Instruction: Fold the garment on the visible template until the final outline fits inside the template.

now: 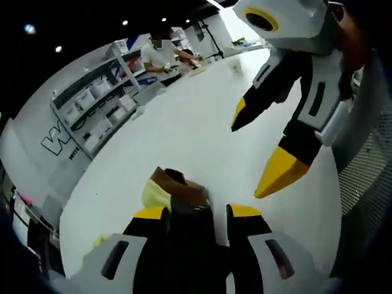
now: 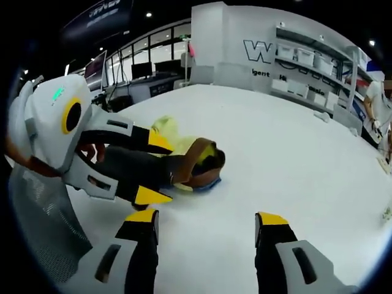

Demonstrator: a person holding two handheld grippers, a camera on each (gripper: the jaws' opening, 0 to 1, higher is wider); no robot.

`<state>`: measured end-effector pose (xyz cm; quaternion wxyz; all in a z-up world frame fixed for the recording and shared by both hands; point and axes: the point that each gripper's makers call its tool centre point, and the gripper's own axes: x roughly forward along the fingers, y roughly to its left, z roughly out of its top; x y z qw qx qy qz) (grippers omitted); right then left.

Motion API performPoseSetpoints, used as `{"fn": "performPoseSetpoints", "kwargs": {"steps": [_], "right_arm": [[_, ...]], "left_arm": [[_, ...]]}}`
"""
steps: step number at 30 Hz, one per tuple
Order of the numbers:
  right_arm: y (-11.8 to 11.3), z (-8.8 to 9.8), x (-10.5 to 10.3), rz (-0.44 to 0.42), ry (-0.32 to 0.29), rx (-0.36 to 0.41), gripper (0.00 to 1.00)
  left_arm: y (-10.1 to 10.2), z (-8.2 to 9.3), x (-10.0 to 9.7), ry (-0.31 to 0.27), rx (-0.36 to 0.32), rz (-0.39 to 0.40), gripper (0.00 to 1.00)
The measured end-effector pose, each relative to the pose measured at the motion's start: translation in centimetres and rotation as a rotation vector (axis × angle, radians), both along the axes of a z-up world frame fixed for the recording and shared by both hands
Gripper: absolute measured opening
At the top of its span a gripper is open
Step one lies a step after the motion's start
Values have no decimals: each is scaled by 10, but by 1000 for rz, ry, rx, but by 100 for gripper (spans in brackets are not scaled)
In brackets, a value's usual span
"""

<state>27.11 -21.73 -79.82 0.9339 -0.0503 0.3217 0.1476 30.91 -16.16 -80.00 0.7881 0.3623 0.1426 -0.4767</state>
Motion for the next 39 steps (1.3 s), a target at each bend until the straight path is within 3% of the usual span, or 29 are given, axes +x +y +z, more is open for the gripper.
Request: {"fn": "performPoseSetpoints", "kwargs": {"steps": [8,17,25,39], "right_arm": [[1,2,6,2,-4,6,60],[8,2,13,10,-7,18,58],[21,3,23,17,-21,3,58],[38,-11,28,-48,54,77,46]], "left_arm": [[12,1,15,-2,10,35,28],[27,19,26,17,-68,104,9],[40,32,33,35,-108,135,7],[56,50,45,29,-141,168,6]]}}
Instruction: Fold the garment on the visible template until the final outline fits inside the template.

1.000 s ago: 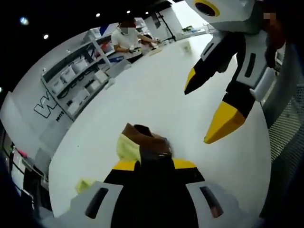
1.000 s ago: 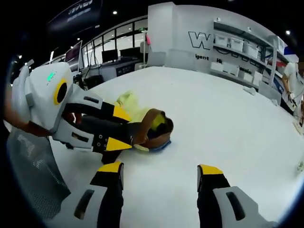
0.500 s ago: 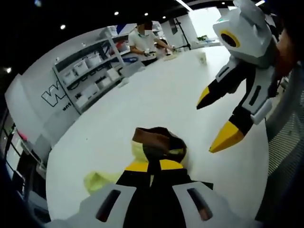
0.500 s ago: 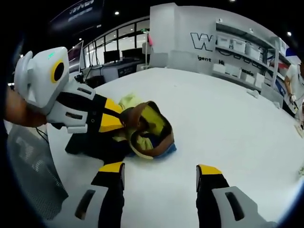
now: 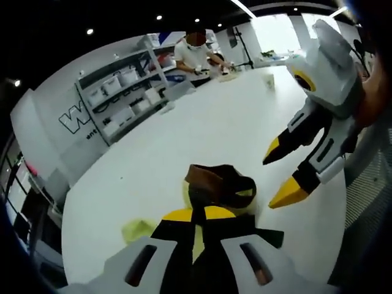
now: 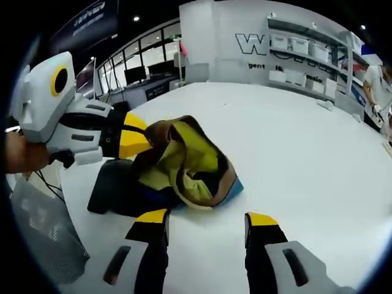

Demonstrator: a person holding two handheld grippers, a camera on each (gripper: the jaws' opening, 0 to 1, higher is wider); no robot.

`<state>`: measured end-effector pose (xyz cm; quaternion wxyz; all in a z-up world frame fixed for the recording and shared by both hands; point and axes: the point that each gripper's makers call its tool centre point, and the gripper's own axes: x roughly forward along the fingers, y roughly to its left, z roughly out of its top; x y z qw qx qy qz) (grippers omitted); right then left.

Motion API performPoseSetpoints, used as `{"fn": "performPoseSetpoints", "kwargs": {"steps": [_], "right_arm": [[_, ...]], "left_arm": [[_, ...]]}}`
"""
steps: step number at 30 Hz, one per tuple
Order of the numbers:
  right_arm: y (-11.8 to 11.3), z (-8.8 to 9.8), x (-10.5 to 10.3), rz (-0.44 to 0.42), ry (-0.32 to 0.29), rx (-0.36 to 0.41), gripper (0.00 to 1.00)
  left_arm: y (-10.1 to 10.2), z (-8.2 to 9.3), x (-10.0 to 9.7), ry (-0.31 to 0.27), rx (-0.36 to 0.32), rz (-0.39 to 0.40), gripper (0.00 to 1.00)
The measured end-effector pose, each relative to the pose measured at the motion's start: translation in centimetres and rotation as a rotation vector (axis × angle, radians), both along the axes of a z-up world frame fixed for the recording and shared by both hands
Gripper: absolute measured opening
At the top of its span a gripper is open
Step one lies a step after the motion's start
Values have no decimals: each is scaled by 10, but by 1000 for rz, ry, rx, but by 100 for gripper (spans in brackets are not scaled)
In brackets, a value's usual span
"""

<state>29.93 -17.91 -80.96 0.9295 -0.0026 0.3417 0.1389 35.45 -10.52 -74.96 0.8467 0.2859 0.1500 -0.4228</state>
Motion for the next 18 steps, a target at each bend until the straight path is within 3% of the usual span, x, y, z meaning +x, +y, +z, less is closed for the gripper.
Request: {"fn": "performPoseSetpoints", "kwargs": {"steps": [9,18], "right_arm": [[-1,-4,6,27,-3,-29,46],[5,11,15,88,-70,-64,46]], "left_arm": [[23,20,12,-7,-17,38,6],[48,31,18,9,-23,70,6]]}}
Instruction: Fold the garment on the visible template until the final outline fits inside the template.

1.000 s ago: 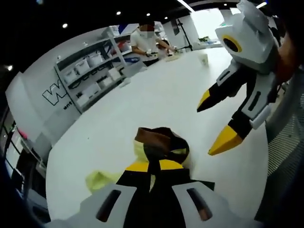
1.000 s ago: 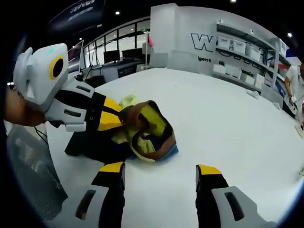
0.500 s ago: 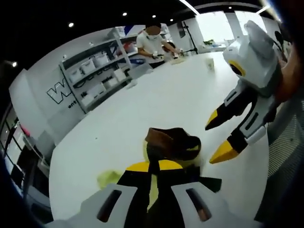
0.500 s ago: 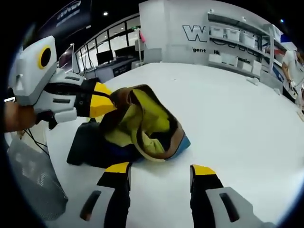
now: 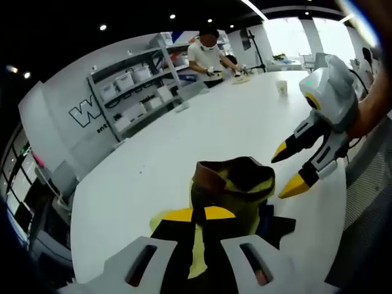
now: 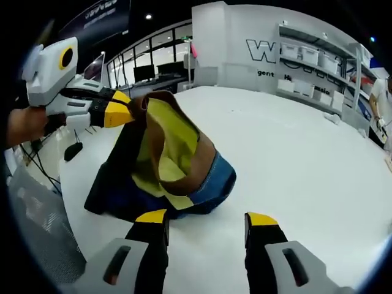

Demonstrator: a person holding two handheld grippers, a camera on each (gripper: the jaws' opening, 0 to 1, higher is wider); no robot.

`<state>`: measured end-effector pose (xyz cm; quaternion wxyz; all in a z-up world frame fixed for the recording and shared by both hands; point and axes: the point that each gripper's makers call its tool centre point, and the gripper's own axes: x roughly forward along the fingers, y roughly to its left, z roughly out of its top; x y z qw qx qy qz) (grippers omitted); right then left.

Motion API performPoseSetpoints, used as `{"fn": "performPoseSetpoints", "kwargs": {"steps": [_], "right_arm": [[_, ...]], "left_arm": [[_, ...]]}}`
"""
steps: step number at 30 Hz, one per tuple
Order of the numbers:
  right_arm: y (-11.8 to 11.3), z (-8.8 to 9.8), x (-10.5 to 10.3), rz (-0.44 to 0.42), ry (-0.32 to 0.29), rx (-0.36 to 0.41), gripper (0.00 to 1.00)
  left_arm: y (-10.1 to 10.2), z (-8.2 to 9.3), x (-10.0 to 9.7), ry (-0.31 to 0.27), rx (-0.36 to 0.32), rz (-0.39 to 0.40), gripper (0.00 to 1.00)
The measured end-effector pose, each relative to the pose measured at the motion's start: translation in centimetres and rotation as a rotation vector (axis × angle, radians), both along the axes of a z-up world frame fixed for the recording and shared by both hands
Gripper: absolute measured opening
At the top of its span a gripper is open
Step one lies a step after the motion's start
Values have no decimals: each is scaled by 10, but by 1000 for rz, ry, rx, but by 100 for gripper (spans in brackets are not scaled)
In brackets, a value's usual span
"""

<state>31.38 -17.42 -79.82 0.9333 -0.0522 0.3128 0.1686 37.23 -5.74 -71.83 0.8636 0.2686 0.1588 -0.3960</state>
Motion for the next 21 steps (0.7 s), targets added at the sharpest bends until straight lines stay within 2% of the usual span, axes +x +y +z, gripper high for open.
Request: {"fn": "performPoseSetpoints", "kwargs": {"steps": [3,7,15,21], "right_arm": [[0,2,2,24,-11,-28,43],[-1,5,5,28,-19,-22,41],[11,35,22,63,-106,25,37],[18,41,41,89,-128,11,34]], "left_arm": [[8,4,3,-5,-1,5,6],[23,11,9,-7,-9,27,6],[45,23,16,-24,-20,56,6],[60,33,18,-47,-47,73,6]]}}
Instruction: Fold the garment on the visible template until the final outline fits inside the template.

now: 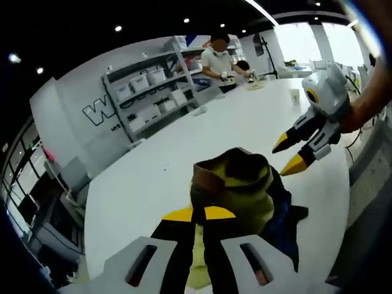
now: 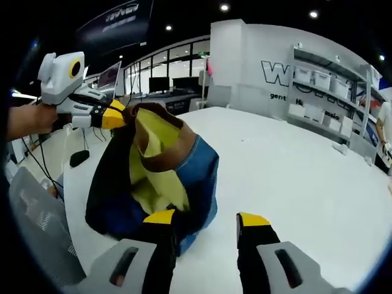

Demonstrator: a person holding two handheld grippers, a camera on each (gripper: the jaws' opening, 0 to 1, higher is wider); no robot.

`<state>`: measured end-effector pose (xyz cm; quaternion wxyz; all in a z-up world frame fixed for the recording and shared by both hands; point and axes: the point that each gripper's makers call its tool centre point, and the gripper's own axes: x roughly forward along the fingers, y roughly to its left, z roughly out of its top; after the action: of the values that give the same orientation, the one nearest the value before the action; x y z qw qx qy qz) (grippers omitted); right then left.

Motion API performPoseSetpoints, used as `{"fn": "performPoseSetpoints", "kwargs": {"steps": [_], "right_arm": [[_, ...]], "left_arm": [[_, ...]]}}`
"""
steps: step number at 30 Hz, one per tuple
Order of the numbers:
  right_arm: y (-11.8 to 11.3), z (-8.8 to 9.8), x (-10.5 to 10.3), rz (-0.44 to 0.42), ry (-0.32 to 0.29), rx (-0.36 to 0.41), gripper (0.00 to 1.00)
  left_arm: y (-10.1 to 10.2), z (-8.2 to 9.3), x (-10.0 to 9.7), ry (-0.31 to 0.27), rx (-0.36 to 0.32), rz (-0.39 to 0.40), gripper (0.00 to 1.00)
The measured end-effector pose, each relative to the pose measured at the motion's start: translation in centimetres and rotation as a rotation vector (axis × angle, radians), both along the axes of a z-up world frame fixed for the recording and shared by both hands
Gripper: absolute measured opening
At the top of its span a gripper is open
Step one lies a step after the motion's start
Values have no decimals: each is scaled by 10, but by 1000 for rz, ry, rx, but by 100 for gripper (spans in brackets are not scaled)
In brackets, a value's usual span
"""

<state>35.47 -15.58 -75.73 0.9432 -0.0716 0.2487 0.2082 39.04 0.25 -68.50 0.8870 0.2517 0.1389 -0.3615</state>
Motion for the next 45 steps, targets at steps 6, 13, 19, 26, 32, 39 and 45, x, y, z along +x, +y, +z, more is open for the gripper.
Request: {"fn": "performPoseSetpoints", "kwargs": {"steps": [6,13,19,26,32,39,45], "right_arm": [[10,7,20,38,-19,-6,32],[26,13,38,110,-48,-25,29],[40,13,40,199,-36,-34,19],[42,11,33,207,-1,-24,0],[43,27,21,211,-36,-7,0],[48,51,10,222,-86,11,0],[50,63,10,218,-116,15,0]], "left_arm": [[9,1,-3,3,-1,4,6],[12,-1,-6,11,2,-1,6],[14,-4,-8,14,-3,-9,6],[22,-3,-10,24,-12,-3,6],[37,0,-9,15,-8,12,6],[60,0,-5,10,3,53,6],[71,-5,-5,18,16,73,6]]}}
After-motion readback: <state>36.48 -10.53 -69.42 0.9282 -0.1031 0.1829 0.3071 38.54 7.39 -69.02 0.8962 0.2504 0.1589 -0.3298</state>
